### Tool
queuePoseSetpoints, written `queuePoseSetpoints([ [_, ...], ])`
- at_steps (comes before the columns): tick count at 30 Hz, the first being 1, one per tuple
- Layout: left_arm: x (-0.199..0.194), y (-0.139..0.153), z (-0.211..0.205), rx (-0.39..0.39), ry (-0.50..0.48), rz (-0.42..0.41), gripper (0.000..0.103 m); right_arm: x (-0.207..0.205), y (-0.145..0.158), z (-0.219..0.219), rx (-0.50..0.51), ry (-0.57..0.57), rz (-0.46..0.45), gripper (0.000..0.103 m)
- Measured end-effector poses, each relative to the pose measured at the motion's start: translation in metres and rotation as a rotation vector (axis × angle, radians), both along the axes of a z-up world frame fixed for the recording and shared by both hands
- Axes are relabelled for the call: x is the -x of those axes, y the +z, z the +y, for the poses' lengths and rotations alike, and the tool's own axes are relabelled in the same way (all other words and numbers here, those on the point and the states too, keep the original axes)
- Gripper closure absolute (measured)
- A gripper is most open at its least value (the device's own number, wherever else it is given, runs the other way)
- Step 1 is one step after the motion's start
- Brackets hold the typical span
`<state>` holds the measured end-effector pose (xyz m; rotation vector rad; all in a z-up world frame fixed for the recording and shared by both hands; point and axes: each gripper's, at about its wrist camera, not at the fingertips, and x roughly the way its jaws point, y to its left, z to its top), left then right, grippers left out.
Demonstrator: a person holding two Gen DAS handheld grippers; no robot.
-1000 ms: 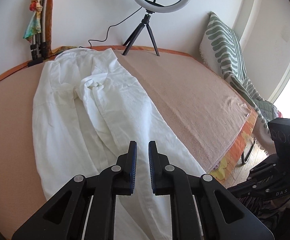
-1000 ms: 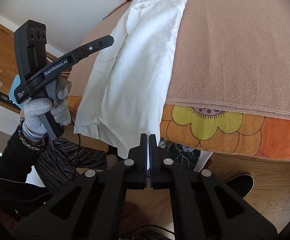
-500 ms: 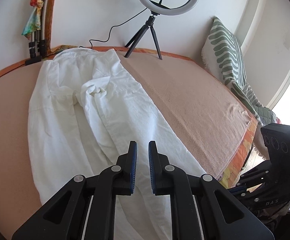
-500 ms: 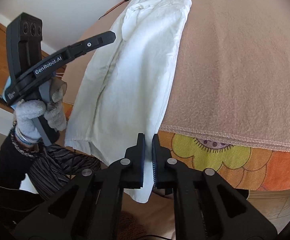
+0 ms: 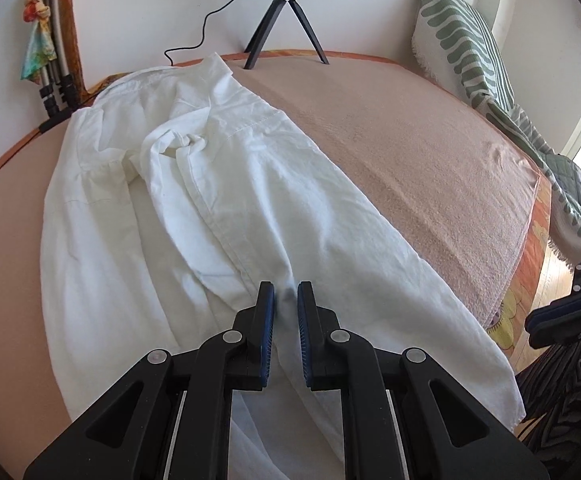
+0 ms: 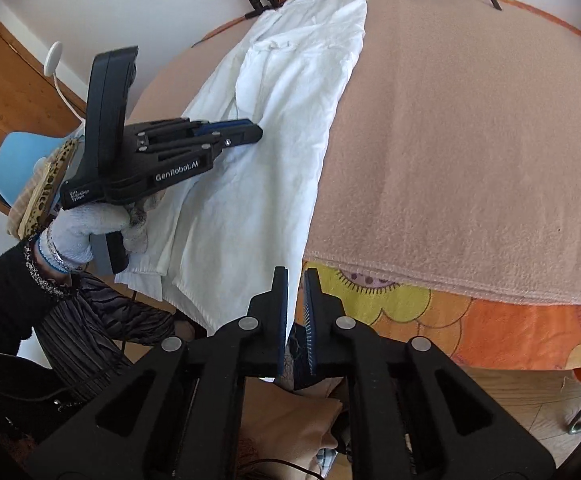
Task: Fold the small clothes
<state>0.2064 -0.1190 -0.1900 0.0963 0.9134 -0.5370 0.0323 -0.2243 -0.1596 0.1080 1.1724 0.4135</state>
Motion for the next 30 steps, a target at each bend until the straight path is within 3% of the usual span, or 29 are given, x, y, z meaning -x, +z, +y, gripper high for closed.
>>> queuePoseSetpoints([
  [4,0.007,0.036,0.024,0.103,0.032,-0.051,0.093,-0.026,0.016,0.020,0.033,0.059,-0.123,0.094],
  [9,0.018,0.060,0.057,0.135,0.088,-0.114,0.093,-0.070,-0.017,0.059,0.080,0.130,-0.116,0.094],
  [12,0.017,0.057,0.077,0.111,0.119,-0.120,0.093,-0.089,-0.038,0.074,0.113,0.171,-0.084,0.094],
  [16,0.009,0.040,0.099,0.106,0.159,-0.061,0.093,-0.108,-0.059,0.072,0.209,0.149,-0.061,0.094],
  [17,0.007,0.038,0.103,0.100,0.161,-0.051,0.093,-0.112,-0.060,0.069,0.190,0.143,-0.049,0.094],
  [20,0.002,0.038,0.109,0.092,0.154,-0.042,0.093,-0.122,-0.047,0.064,0.188,0.118,-0.054,0.094],
  [24,-0.015,0.054,0.111,0.071,0.129,-0.081,0.092,-0.145,-0.020,0.053,0.084,0.103,-0.067,0.094],
  [27,-0.039,0.065,0.115,0.050,0.122,-0.120,0.089,-0.173,-0.003,0.055,0.130,0.124,-0.107,0.094],
  [30,-0.075,0.062,0.122,0.041,0.116,-0.112,0.088,-0.212,-0.001,0.053,0.126,0.132,-0.081,0.094],
])
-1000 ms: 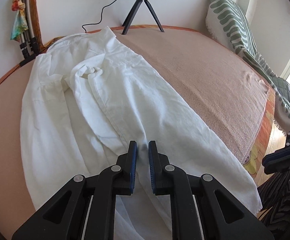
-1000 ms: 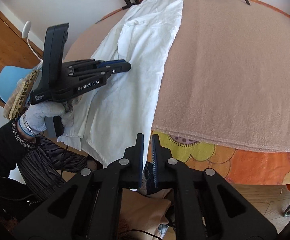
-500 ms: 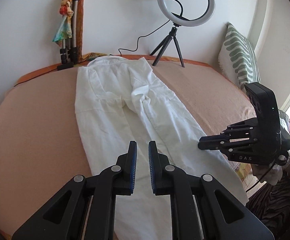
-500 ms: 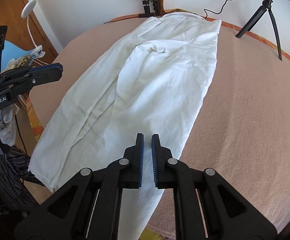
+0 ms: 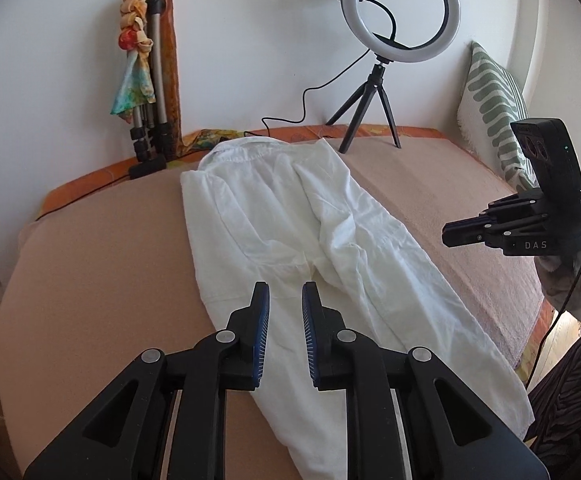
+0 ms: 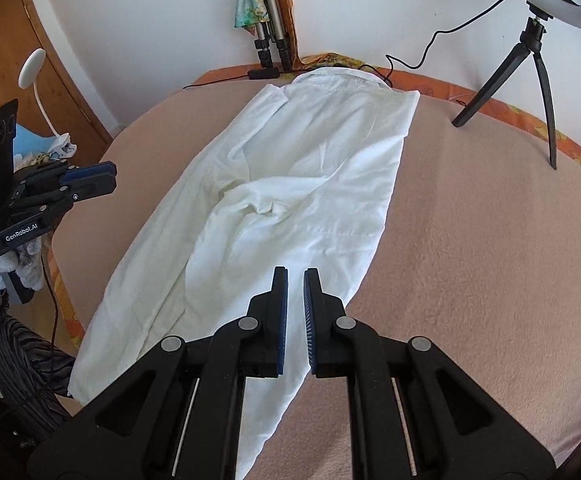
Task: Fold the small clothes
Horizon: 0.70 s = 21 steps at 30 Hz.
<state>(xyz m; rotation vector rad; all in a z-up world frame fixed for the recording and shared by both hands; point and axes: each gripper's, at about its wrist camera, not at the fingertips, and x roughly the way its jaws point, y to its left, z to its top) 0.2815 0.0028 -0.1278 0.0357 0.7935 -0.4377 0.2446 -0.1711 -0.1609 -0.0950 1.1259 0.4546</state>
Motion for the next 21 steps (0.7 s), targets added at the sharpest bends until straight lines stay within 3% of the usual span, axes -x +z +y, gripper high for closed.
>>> queuePoseSetpoints([
  [2,-0.024,-0.005,0.007,0.012,0.023,0.021,0.088,-0.026,-0.003,-0.004,0.024,-0.031,-0.012,0.088],
  [3,-0.034,-0.008,0.010,0.025,0.036,0.030,0.088,-0.040,-0.005,-0.008,0.016,-0.051,-0.019,0.073],
  [5,-0.049,-0.013,0.013,0.049,0.047,0.043,0.088,-0.066,-0.009,-0.019,-0.011,-0.103,-0.035,0.054],
  [9,-0.065,-0.015,-0.001,0.079,0.027,0.030,0.087,-0.119,-0.020,-0.041,-0.086,-0.179,-0.025,0.054],
  [15,-0.062,-0.011,-0.066,0.188,-0.148,0.027,0.087,-0.185,-0.035,-0.068,-0.211,-0.233,0.004,0.054],
  [19,-0.060,-0.024,-0.113,0.196,-0.272,0.067,0.087,-0.211,-0.049,-0.074,-0.248,-0.240,0.022,0.055],
  [21,-0.057,-0.032,-0.130,0.181,-0.314,0.084,0.087,-0.219,-0.057,-0.073,-0.267,-0.229,0.038,0.061],
])
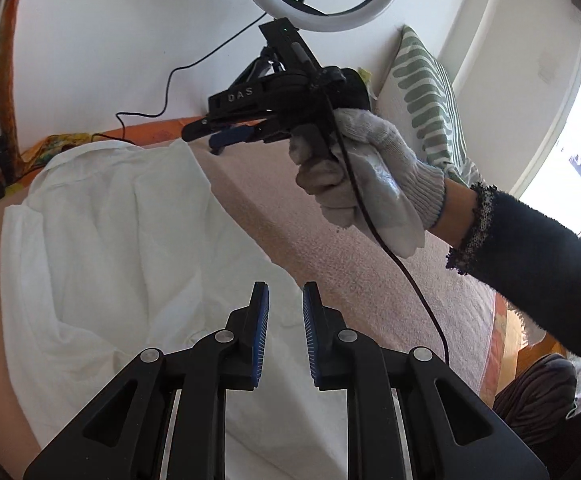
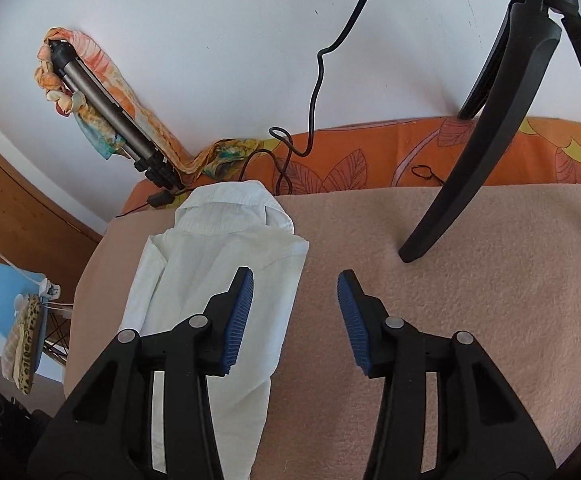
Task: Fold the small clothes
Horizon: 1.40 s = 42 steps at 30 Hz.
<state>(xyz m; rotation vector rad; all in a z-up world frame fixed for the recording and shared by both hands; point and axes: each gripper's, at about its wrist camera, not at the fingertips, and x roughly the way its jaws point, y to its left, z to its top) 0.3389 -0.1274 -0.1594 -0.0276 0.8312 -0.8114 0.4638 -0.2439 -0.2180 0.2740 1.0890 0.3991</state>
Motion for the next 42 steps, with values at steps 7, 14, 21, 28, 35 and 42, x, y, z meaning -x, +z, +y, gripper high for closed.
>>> queuePoseSetpoints([
  [7,0.005,-0.024,-0.035,-0.057,-0.084,0.027,0.087,-0.014,-0.010,0.008,0.046,0.032,-0.012,0.096],
  [14,0.010,-0.043,-0.047,-0.096,-0.115,0.027,0.087,-0.022,-0.012,0.038,0.280,0.087,-0.056,0.101],
  [21,0.006,-0.039,-0.051,-0.092,-0.119,0.024,0.087,-0.021,-0.024,0.036,0.346,0.038,-0.033,0.101],
  [28,0.021,-0.012,-0.022,-0.032,-0.058,-0.004,0.087,-0.011,0.012,0.012,0.380,-0.071,-0.064,0.101],
  [35,0.055,0.035,0.039,-0.032,0.075,-0.075,0.087,0.051,0.073,0.004,0.294,-0.048,-0.096,0.100],
  [42,0.095,0.038,0.096,-0.065,0.209,-0.042,0.087,0.156,0.106,0.019,0.209,0.047,-0.077,0.099],
])
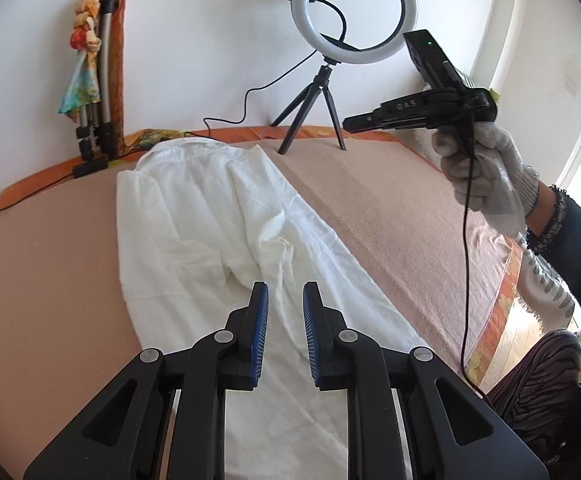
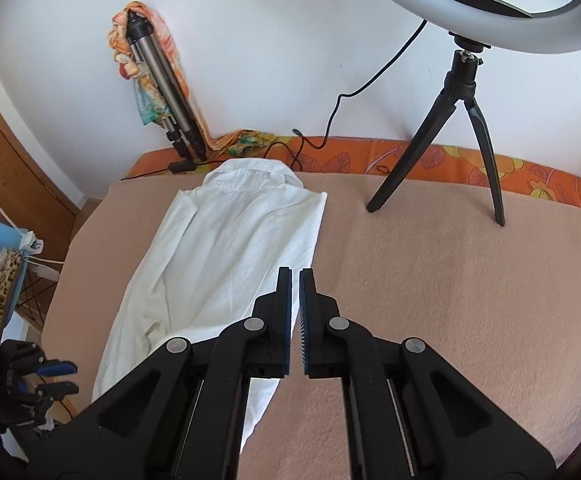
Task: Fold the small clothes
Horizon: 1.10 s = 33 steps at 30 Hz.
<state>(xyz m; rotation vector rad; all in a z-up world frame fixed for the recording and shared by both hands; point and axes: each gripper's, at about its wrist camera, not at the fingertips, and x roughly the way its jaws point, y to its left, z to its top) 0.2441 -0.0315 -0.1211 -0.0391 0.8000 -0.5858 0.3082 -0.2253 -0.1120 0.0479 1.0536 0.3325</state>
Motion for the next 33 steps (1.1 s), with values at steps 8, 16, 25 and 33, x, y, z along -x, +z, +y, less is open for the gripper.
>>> queuePoseSetpoints([
  [8,0.027,-0.048,0.021,-0.046,0.060,0.089,0.087,0.111,-0.045,0.063,0.075,0.165,0.076,0.099],
  [16,0.061,-0.087,0.015,-0.070,0.042,0.141,0.087,0.164,-0.107,0.097,0.117,0.195,0.137,0.099],
  [25,0.122,-0.090,0.005,-0.039,-0.024,0.089,0.087,0.149,-0.080,0.096,0.070,0.169,0.058,0.099],
  [33,0.146,-0.085,0.008,-0.010,-0.033,0.112,0.087,0.137,-0.112,0.123,0.152,0.173,0.077,0.099],
])
